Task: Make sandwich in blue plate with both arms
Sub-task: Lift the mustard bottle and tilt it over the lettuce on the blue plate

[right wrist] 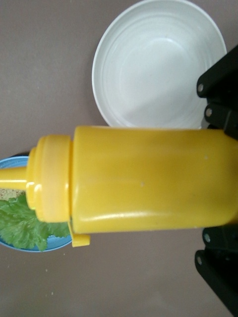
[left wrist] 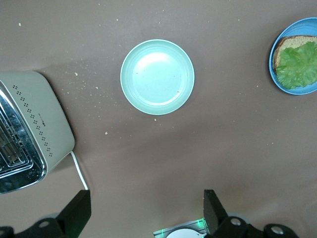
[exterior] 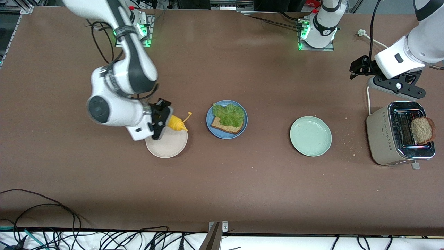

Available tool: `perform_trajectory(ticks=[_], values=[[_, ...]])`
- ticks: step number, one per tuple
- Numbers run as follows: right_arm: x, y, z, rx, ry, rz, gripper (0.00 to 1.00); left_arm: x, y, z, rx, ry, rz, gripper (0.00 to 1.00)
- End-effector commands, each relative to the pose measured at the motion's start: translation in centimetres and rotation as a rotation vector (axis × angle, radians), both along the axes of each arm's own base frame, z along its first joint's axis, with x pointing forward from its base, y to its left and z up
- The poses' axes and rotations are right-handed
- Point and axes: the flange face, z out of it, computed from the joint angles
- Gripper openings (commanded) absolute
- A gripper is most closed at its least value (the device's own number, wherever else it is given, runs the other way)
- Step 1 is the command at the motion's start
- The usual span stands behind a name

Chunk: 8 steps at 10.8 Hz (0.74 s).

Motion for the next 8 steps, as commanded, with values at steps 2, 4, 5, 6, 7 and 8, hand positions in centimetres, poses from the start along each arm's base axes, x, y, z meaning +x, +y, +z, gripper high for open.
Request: perform_trajectory(ticks=[2, 4, 5, 6, 7, 8], values=[[-3.4, 6.8, 1.1, -0.204, -0.055, -0.045, 0.0, 0.2, 0.1, 0.6, -0.01, 0.0, -0.005, 1.0], [-5.7, 11.0, 0.7, -0.31, -0.108, -0.018, 0.0, 0.2, 0.1, 0.6, -0.01, 0.0, -0.005, 1.0], [-7.2, 13.5, 0.1, -0.363, -0.139, 0.011, 0.0, 0.2, 0.1, 0.6, -0.01, 0.0, -0.005, 1.0], [-8.3, 15.3, -0.7, -0.402, -0.161, 0.023, 0.0, 0.2, 0.1, 0.6, -0.01, 0.0, -0.005, 1.0], [-9.7, 17.0, -1.9, -0.447, -0.181, 0.038, 0.0, 0.2, 0.1, 0.6, -0.01, 0.0, -0.005, 1.0], [-10.4, 17.8, -3.0, -0.489, -0.201, 0.048, 0.0, 0.2, 0.1, 0.6, -0.01, 0.0, -0.005, 1.0]])
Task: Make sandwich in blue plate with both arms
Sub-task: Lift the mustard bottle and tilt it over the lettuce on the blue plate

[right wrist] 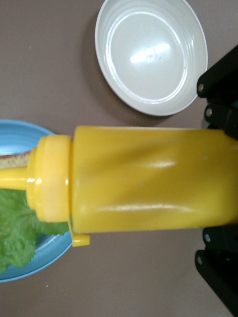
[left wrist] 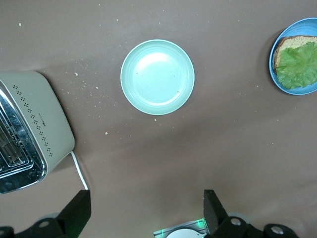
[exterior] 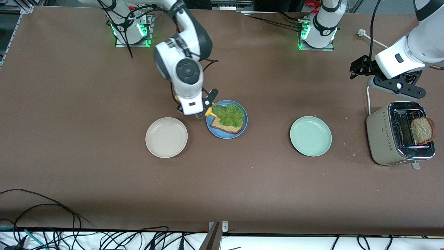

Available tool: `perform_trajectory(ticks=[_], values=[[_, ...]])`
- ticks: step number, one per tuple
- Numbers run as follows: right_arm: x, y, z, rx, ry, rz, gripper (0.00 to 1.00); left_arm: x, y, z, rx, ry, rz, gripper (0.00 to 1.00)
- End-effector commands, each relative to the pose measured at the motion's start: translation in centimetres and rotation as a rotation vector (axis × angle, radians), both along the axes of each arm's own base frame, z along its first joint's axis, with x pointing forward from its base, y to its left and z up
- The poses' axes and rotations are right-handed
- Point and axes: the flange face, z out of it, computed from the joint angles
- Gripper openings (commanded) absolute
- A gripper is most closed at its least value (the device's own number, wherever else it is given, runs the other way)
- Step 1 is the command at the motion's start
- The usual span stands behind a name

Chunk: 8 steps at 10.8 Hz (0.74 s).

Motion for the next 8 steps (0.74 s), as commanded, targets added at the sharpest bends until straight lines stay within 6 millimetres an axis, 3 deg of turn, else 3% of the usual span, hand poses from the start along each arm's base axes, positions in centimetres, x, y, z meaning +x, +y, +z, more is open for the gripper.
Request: perform_trajectory(ticks=[1, 5, 8], values=[[-1.8, 3.4, -2.5, -0.126, -0.065, 0.035, 0.0, 0.2, 0.0, 0.6, -0.01, 0.0, -0.005, 1.0], [-3.2, 3.8, -4.8, -0.247, -0.069, 0.094, 0.0, 0.2, 0.0, 0.6, -0.01, 0.0, -0.005, 1.0], [-4.0, 3.6, -5.2, -0.329, -0.065, 0.118, 0.0, 0.2, 0.0, 0.6, -0.01, 0.0, -0.005, 1.0]])
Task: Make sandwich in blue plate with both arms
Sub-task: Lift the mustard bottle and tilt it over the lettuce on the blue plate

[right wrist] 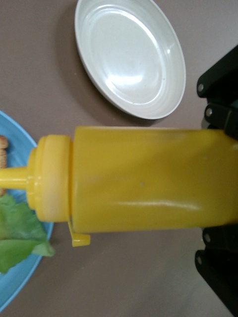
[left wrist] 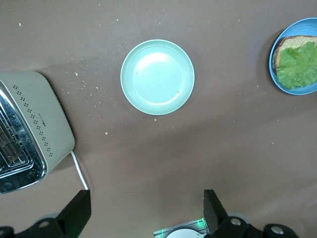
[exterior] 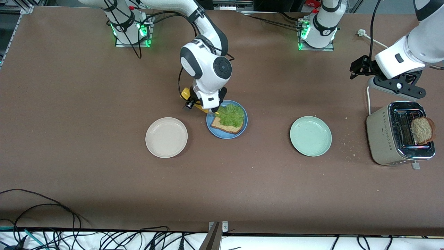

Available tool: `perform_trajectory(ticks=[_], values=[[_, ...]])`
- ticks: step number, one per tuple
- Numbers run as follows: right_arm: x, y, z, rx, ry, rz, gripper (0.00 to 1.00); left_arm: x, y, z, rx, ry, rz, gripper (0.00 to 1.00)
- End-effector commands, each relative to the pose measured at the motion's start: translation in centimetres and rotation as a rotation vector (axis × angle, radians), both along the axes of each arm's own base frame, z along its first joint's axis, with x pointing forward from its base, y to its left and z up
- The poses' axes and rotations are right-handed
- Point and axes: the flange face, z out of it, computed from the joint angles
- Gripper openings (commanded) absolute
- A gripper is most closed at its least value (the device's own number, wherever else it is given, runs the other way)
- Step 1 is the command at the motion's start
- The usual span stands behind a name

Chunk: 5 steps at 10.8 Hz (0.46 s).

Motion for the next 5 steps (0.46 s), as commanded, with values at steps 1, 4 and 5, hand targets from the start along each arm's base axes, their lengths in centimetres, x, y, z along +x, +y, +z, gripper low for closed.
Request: perform_trajectory(ticks=[1, 4, 5], values=[[-1.1, 0.9, -0.1, -0.087, -0.029, 0.014, 0.0, 0.2, 0.0, 0.6, -0.01, 0.0, -0.006, 1.0], [-2.0, 1.6, -2.4, -0.12, -0.019, 0.032, 0.0, 0.2, 0.0, 0.6, -0.01, 0.0, -0.006, 1.0], [-2.2, 1.7, -2.9, -0.137, -0.025, 0.043, 0.0, 0.2, 0.0, 0.6, -0.01, 0.0, -0.006, 1.0]])
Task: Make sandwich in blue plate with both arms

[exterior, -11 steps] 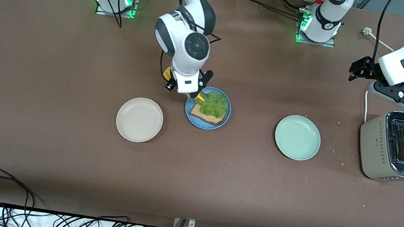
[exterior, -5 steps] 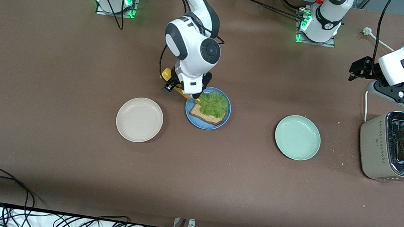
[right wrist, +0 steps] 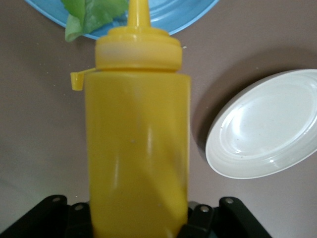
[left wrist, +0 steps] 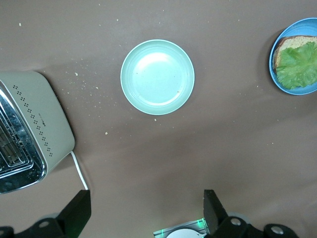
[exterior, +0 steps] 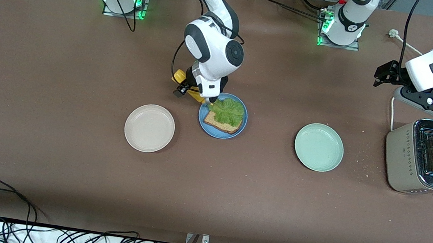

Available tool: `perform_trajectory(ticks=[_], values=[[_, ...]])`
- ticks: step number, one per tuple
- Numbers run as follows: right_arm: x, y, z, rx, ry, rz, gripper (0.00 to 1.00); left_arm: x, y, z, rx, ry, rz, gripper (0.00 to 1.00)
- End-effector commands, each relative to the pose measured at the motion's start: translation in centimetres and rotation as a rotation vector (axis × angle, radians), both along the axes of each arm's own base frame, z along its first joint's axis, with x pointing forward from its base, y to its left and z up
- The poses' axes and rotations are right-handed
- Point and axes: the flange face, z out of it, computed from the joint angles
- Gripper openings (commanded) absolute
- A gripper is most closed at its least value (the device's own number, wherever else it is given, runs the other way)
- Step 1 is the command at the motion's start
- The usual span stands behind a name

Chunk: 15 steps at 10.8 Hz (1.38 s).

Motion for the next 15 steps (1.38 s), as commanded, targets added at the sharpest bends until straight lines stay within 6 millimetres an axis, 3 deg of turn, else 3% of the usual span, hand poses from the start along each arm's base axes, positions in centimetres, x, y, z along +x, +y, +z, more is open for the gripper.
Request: perform_trajectory(ticks=[1, 13, 15], values=[[-0.6, 0.9, -1.3, -0.058, -0.03, 0.017, 0.0, 0.2, 0.0, 0.6, -0.01, 0.0, -0.006, 1.0], [-0.6, 1.0, -1.6, -0.064, -0.04, 0.029, 0.0, 0.4, 0.1, 0.4, -0.008, 0.005, -0.006, 1.0], [0.0, 0.6, -0.9, -0.048, -0.039, 0.025, 0.0, 0.5, 1.7, 0.4, -0.01, 0.005, 0.023, 1.0]])
